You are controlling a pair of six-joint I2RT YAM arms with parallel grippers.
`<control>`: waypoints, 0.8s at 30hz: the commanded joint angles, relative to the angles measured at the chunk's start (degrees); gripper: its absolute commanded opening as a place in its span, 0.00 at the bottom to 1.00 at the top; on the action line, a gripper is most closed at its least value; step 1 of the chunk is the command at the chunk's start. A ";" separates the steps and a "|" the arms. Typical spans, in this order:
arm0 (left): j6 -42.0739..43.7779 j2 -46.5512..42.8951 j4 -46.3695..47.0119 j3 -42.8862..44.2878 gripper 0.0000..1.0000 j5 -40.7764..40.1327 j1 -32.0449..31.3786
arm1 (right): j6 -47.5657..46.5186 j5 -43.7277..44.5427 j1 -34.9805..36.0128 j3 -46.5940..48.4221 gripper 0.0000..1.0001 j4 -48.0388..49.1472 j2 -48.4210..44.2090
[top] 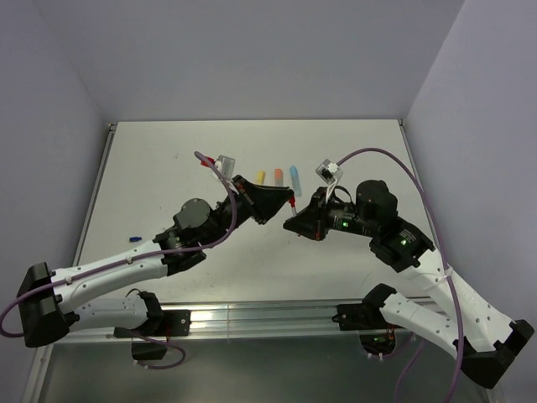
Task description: Insert the pens into the pen caps
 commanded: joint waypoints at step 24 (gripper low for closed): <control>3.96 -1.91 -11.81 -2.40 0.00 26.42 -1.90 | 4.25 -8.15 -1.55 5.15 0.08 32.14 -2.10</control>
